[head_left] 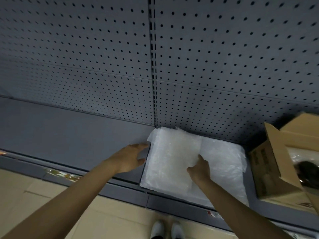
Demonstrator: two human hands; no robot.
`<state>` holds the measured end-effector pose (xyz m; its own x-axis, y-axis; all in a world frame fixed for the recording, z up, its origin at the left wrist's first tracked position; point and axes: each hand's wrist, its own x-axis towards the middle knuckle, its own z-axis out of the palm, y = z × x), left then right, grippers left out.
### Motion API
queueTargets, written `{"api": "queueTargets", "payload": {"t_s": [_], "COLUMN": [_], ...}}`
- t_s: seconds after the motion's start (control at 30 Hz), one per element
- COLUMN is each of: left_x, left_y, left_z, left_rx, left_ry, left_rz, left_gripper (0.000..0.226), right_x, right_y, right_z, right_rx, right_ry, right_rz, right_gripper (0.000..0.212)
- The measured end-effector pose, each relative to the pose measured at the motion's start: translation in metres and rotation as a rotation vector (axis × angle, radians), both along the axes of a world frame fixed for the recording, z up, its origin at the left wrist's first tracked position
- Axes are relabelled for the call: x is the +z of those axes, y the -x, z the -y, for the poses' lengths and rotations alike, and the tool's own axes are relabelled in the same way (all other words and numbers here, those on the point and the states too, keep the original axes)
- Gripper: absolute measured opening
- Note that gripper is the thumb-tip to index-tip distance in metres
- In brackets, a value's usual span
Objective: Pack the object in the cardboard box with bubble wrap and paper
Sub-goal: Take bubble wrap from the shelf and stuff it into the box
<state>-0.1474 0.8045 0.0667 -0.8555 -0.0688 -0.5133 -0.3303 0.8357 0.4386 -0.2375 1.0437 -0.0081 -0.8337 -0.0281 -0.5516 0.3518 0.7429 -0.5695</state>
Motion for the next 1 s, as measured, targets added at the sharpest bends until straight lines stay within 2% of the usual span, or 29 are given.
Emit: {"api": "queueTargets", "payload": {"t_s": [0.07, 0.23, 0.3, 0.43, 0.47, 0.53, 0.6, 0.67, 0.73, 0.83, 0.9, 1.0], "left_x": [0.0, -0.007, -0.012, -0.018, -0.02, -0.021, -0.014, 0.001, 0.022, 0.052, 0.065, 0.083], "left_y": [0.002, 0.003, 0.002, -0.002, -0.003, -0.006, -0.006, -0.003, 0.005, 0.021, 0.03, 0.042], "left_z": [-0.007, -0.011, -0.011, -0.021, -0.023, -0.02, -0.011, -0.004, -0.001, -0.001, -0.01, -0.043], "left_rx": [-0.02, -0.022, -0.008, -0.034, -0.05, -0.066, -0.024, 0.036, 0.094, 0.188, 0.126, 0.044], "left_ry": [-0.015, -0.038, -0.064, -0.12, -0.133, -0.149, -0.2, -0.3, -0.43, -0.73, -0.879, -1.05], "left_rz": [0.003, 0.02, 0.047, 0.117, 0.14, 0.142, 0.066, -0.053, -0.138, -0.059, 0.004, 0.101], "left_gripper": [0.059, 0.06, 0.061, 0.06, 0.06, 0.06, 0.06, 0.065, 0.077, 0.101, 0.093, 0.066], "right_x": [-0.001, 0.0, 0.003, 0.008, 0.01, 0.019, 0.034, 0.055, 0.084, 0.134, 0.162, 0.196], "right_y": [-0.003, -0.004, -0.004, -0.004, -0.005, -0.007, -0.009, -0.009, -0.009, -0.013, -0.017, -0.027], "right_z": [0.001, 0.005, 0.009, 0.017, 0.019, 0.022, 0.023, 0.017, 0.004, -0.022, -0.044, -0.079], "right_rx": [0.021, -0.085, -0.168, -0.271, -0.271, -0.227, -0.122, 0.057, 0.195, 0.218, 0.218, 0.223], "right_ry": [0.0, 0.114, 0.217, 0.368, 0.41, 0.469, 0.461, 0.446, 0.52, 0.711, 0.739, 0.794], "right_rz": [-0.023, 0.002, 0.071, 0.242, 0.298, 0.359, 0.301, 0.177, 0.107, 0.059, -0.009, -0.077], "right_gripper": [0.073, 0.052, 0.055, 0.077, 0.072, 0.048, 0.038, 0.044, 0.044, 0.048, 0.055, 0.061]}}
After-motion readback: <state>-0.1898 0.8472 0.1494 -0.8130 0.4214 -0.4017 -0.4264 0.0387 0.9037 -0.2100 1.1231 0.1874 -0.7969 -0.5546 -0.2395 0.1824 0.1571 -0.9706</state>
